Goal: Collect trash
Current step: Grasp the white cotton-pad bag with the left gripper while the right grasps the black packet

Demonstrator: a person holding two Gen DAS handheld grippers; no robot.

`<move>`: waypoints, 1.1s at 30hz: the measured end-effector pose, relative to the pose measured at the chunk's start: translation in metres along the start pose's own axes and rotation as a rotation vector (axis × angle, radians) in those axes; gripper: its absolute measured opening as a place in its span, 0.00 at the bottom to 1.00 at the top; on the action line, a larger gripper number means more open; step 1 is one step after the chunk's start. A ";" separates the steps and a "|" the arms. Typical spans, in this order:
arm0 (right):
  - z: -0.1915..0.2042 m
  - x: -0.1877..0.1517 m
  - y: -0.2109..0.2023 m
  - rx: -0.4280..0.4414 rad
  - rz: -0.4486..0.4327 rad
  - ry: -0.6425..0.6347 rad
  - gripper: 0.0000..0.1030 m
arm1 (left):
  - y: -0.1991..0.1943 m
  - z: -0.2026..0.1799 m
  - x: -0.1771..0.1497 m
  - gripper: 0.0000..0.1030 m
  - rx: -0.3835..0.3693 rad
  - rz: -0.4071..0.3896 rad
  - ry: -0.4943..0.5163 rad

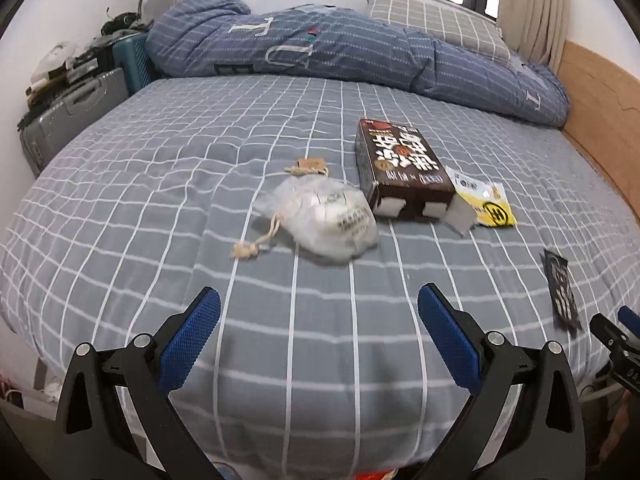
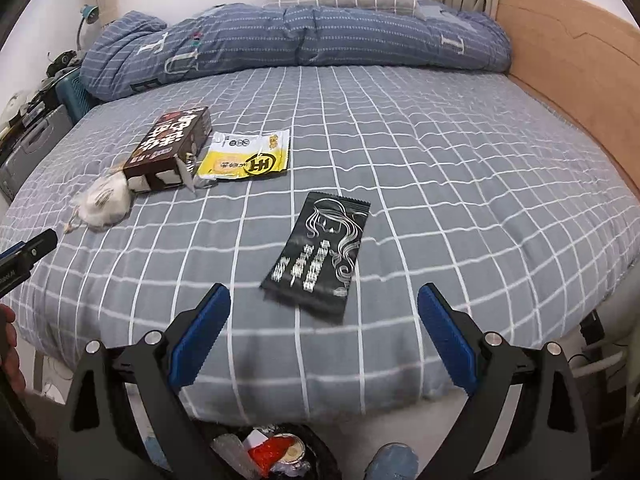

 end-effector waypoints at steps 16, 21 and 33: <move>-0.011 0.031 0.067 -0.033 0.121 0.086 0.81 | 0.084 -0.012 0.045 0.94 0.003 0.077 0.028; -0.008 0.029 0.077 -0.022 0.149 0.095 0.73 | 0.103 -0.017 0.053 0.94 0.030 0.100 0.051; 0.000 0.027 0.085 -0.016 0.173 0.076 0.52 | 0.118 -0.009 0.058 0.67 0.028 0.108 0.036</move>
Point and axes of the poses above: each gripper's, at about its wrist camera, not at the fingertips, and y roughly the way its jaws point, z to its left, x to its top, the point moved 2 cm from there along y, roughly the way its jaws point, and after that the axes turned 3 degrees about y, right-handed, at the moved point
